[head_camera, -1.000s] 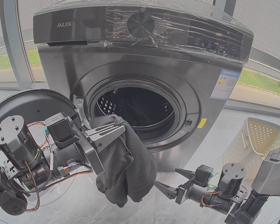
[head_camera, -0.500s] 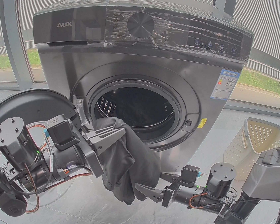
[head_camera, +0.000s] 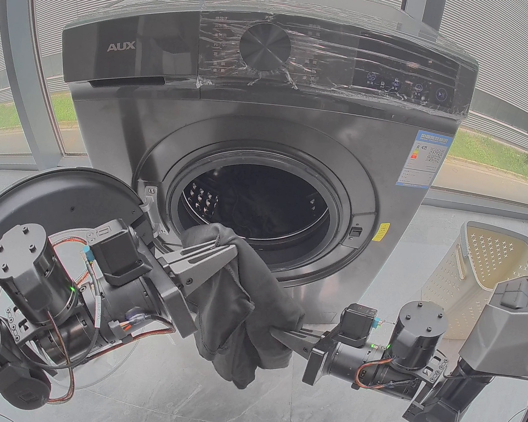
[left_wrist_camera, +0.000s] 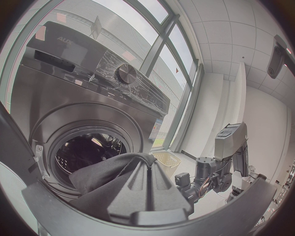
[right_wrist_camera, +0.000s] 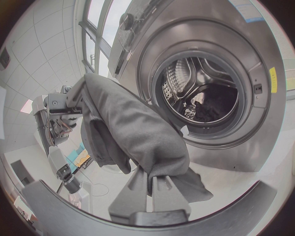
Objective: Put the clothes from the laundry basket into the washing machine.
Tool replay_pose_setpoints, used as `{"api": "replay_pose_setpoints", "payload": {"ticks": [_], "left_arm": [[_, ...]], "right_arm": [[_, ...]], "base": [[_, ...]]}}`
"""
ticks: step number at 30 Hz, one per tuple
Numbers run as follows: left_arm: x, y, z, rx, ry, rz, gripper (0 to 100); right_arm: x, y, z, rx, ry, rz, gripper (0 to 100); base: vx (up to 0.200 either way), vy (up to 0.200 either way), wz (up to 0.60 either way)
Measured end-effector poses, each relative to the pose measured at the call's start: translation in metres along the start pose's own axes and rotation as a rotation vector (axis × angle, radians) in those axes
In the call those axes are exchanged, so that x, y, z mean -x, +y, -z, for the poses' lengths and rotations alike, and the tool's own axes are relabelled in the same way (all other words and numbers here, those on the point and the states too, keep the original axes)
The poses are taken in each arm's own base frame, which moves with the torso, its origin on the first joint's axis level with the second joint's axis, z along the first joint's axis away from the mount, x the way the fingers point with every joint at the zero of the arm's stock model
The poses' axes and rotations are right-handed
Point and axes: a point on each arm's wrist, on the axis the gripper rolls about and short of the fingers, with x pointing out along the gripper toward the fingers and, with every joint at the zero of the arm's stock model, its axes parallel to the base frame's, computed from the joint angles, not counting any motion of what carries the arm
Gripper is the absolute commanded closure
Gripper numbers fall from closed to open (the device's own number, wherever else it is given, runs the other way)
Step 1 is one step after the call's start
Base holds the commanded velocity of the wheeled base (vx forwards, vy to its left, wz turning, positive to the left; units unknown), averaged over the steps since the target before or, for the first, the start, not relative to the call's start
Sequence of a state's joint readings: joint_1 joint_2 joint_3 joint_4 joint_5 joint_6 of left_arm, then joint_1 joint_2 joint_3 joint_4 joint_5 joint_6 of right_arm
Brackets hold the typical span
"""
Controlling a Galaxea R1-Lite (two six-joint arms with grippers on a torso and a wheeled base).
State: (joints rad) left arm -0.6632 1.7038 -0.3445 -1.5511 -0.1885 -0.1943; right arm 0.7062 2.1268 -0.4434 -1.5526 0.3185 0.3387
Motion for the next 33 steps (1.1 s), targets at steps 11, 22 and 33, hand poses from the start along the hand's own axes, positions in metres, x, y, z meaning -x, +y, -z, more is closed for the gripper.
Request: {"api": "replay_pose_setpoints", "payload": {"ticks": [11,22,33], "left_arm": [[0.001,0.003,0.003,0.002,0.011,-0.021,100],[0.017,0.004,0.019,0.021,0.104,-0.033,0],[0.035,0.006,0.050,0.041,0.268,-0.050,0]], "right_arm": [[0.011,0.024,-0.012,0.036,-0.065,0.045,100],[0.018,0.025,-0.020,0.119,-0.108,0.113,100],[0.023,0.028,-0.029,0.165,-0.141,0.115,100]], "base": [[0.000,0.000,0.00],[0.000,0.000,0.00],[0.000,0.000,0.00]]}}
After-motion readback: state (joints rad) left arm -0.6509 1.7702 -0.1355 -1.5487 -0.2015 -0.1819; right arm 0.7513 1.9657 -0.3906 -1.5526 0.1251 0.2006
